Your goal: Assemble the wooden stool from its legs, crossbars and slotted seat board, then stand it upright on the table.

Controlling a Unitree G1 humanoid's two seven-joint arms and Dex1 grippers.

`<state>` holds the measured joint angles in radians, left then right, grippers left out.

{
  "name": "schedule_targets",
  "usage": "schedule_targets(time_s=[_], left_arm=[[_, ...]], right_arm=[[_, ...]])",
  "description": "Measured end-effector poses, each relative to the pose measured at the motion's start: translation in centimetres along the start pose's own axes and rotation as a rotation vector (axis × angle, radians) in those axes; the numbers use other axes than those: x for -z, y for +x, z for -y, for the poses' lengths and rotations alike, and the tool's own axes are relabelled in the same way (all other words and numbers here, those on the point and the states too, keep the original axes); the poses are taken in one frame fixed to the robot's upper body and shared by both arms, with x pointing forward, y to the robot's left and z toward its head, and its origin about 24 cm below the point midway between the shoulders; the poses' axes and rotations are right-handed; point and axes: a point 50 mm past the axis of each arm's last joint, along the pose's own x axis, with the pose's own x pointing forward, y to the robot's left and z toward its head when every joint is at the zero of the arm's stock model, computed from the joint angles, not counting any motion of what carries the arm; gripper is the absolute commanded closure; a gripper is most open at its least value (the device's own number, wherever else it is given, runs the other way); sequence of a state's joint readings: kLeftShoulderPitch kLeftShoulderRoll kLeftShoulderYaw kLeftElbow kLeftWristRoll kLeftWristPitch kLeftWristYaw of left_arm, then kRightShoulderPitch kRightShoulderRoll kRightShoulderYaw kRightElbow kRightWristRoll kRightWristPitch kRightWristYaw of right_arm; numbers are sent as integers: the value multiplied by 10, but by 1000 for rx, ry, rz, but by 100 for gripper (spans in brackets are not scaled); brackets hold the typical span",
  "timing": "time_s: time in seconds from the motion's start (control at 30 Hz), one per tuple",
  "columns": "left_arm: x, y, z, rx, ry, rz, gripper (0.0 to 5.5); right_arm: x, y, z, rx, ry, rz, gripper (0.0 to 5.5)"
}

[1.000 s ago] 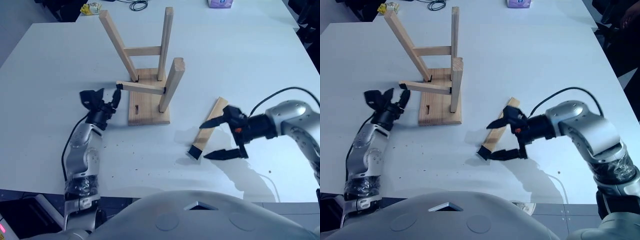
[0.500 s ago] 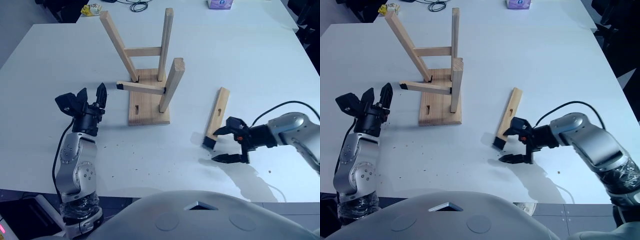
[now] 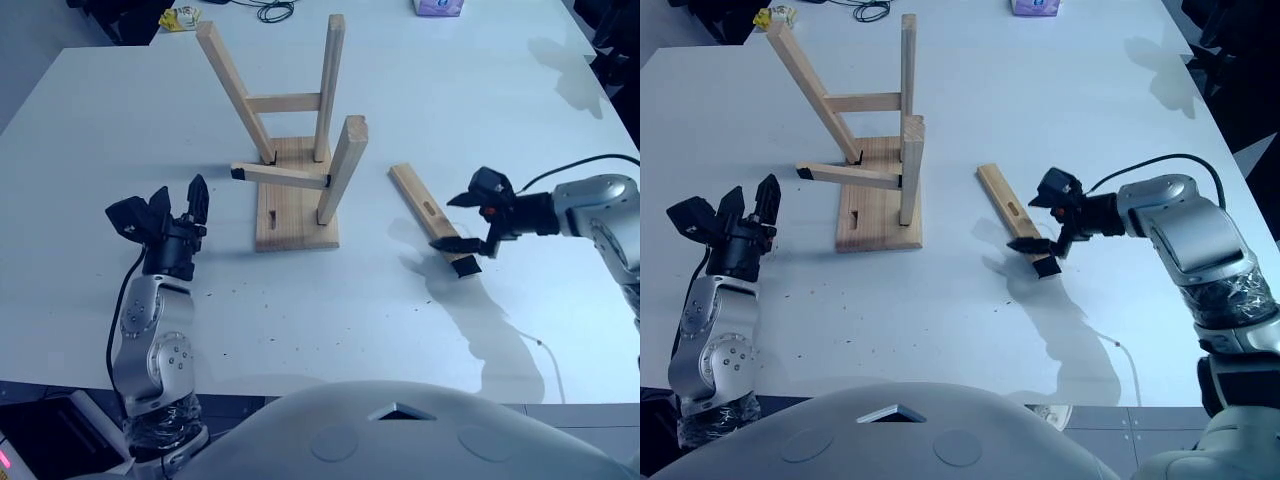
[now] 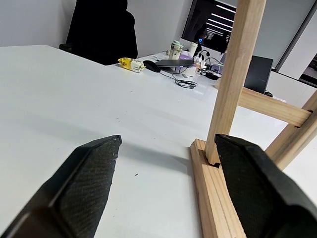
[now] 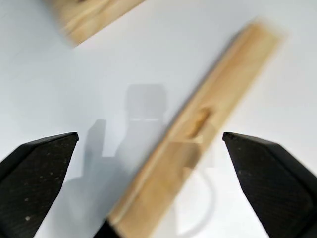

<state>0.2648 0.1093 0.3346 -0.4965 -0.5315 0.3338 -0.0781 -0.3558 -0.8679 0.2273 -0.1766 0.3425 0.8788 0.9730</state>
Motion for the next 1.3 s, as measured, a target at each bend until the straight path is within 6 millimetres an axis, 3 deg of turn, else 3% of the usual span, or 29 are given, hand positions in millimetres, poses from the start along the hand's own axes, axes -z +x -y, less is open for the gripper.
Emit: schedule_targets(time_s=[0.27,0.33,0.63,0.9,1.17,1.3], left_arm=[[0,3,3,1,-11,5,200],[0,3,2,-6,-11,5,200],[-8,14,-3,-65,-8,35,200],[-13,12,-12,-203,-7,52,200],[-18,9,-18,-328,-23,46,200],[-20,15,-17,-343,-2,16,200]], right_arm=[[49,20,-19,241,184,-31,11],[52,21,-26,291,226,-18,11],[59,27,-53,425,410,47,130],[63,23,-62,432,360,34,237],[65,33,-67,457,324,107,343],[70,38,-69,495,286,169,343]])
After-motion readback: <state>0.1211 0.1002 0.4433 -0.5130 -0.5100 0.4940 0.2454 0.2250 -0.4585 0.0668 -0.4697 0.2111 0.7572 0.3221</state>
